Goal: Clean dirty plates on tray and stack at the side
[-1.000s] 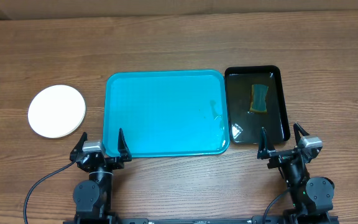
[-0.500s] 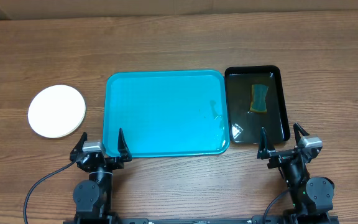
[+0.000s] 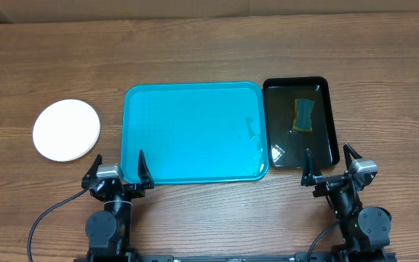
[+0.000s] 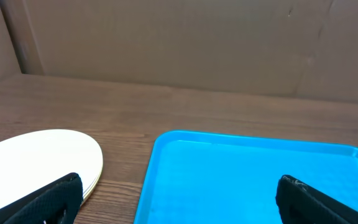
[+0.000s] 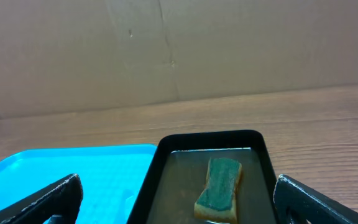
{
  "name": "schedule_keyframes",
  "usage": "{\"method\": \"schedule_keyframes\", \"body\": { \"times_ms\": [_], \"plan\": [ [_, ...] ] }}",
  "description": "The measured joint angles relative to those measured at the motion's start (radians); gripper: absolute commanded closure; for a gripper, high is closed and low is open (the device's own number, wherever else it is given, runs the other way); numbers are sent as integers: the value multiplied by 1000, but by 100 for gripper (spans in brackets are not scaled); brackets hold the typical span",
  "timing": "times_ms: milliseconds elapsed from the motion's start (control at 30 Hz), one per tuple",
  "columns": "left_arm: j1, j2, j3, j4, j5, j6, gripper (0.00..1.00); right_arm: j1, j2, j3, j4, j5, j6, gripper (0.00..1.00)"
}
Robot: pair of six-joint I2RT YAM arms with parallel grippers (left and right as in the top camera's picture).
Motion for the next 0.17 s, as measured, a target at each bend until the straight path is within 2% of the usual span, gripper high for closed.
{"method": "schedule_keyframes", "body": {
  "times_ms": [167],
  "plan": [
    [0, 0, 0, 0, 0, 0, 0, 0, 0, 0, -1, 0, 0, 0]
  ]
}}
